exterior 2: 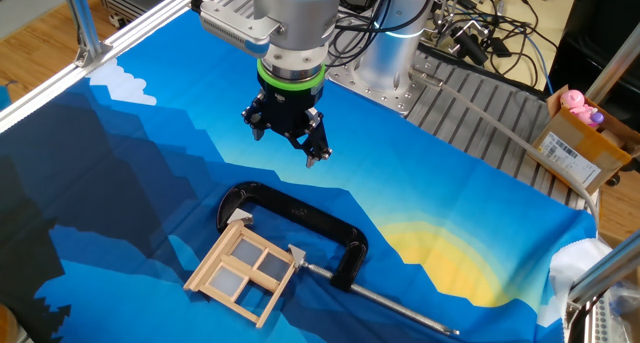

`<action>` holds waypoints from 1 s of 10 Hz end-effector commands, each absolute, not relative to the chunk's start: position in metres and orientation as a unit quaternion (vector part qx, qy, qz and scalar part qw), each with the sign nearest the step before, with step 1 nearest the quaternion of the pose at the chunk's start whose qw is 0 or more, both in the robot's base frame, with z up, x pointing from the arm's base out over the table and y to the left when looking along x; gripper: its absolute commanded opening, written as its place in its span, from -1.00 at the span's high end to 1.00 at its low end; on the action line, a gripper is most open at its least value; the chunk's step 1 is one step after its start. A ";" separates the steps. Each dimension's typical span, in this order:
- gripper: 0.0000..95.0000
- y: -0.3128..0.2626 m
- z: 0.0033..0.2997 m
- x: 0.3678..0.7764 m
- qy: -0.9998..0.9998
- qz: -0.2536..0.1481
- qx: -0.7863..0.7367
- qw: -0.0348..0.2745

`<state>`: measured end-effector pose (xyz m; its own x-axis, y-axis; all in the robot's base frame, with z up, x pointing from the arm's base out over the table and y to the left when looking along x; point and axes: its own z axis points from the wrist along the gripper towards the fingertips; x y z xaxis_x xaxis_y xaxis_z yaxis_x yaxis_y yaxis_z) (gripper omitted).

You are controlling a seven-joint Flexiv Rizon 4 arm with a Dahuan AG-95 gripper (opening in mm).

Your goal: Close a sliding window

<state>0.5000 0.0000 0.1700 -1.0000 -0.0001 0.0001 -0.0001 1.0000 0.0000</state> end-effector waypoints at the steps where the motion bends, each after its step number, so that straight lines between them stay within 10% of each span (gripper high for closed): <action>1: -1.00 0.000 0.170 0.500 -1.000 0.000 0.000 0.000; 2: 1.00 0.001 0.169 0.498 -0.994 -0.097 -0.026 0.037; 10: 1.00 0.009 0.163 0.494 -0.995 -0.090 -0.013 0.034</action>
<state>0.4965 0.0093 0.1638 -0.9968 0.0284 0.0751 0.0425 0.9803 0.1928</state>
